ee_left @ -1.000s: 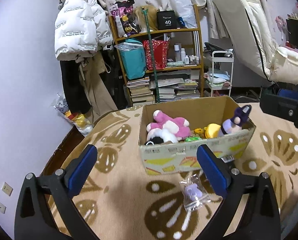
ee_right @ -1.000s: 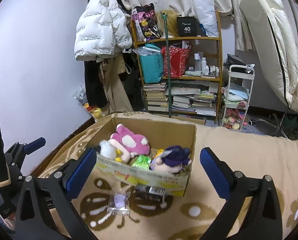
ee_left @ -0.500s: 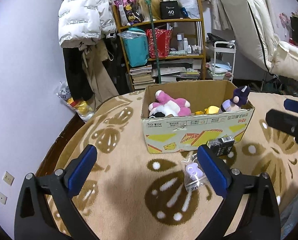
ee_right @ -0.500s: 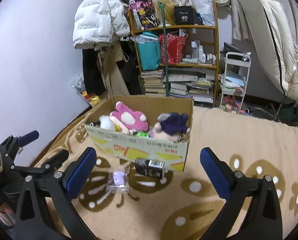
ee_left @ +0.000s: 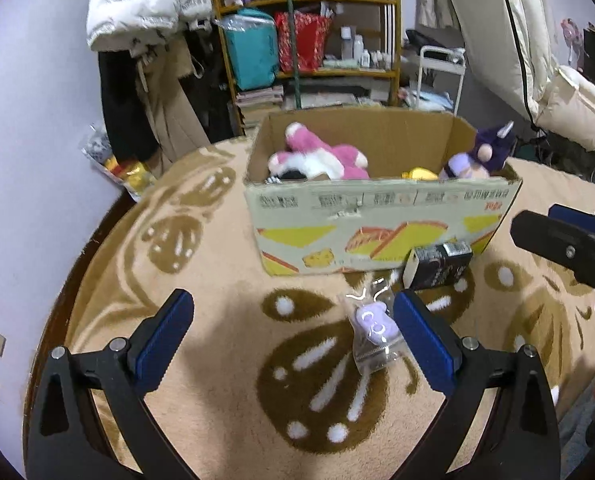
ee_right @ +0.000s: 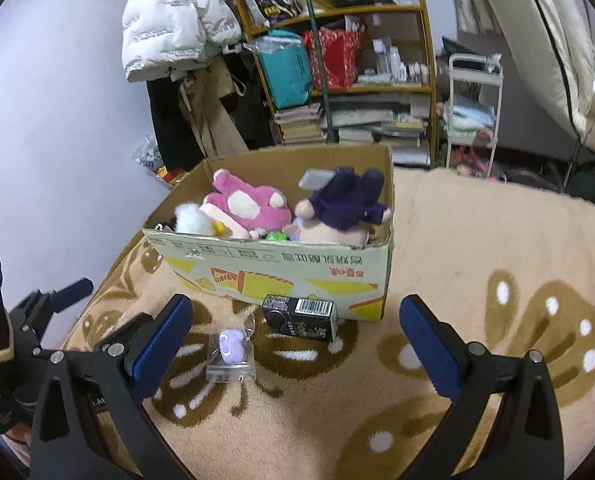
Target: Organize soft objects
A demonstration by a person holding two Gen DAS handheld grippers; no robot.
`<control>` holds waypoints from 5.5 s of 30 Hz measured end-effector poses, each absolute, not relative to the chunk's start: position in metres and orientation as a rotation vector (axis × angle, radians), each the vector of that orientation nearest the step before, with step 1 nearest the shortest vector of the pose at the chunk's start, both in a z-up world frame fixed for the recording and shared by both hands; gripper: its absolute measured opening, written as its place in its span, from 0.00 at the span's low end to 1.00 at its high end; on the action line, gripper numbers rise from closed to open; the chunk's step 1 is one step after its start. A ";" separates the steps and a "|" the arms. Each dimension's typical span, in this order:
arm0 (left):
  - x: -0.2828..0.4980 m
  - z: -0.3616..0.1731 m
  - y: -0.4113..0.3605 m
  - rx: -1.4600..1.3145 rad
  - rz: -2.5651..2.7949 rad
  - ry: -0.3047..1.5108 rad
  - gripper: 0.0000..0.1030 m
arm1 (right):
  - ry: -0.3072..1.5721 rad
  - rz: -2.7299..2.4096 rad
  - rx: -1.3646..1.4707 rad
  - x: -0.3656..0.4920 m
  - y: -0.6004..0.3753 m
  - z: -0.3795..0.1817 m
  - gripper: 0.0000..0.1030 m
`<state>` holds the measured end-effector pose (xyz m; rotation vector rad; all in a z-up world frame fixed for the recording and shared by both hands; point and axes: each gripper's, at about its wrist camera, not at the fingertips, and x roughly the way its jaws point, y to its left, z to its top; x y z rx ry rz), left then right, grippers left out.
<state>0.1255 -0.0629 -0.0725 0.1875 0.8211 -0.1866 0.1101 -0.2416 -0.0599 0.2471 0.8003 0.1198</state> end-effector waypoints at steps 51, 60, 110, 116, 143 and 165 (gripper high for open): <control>0.170 -0.176 -0.114 0.191 -0.327 0.993 0.96 | 1.066 0.169 0.328 0.174 -0.229 -0.147 0.74; 0.169 -0.190 -0.123 0.241 -0.305 0.996 0.96 | 1.063 0.157 0.316 0.171 -0.232 -0.148 0.73; 0.112 -0.081 -0.057 0.126 -0.204 0.789 0.55 | 0.834 0.153 0.232 0.103 -0.236 -0.065 0.71; 0.103 -0.040 -0.051 0.119 -0.205 0.660 0.55 | 0.713 0.163 0.196 0.091 -0.236 -0.025 0.71; 0.193 -0.034 -0.090 0.245 -0.223 0.557 0.56 | 0.573 0.198 0.208 0.176 -0.256 -0.026 0.72; 0.148 -0.008 -0.073 0.263 -0.156 0.538 0.94 | 0.555 0.134 0.254 0.130 -0.268 -0.003 1.00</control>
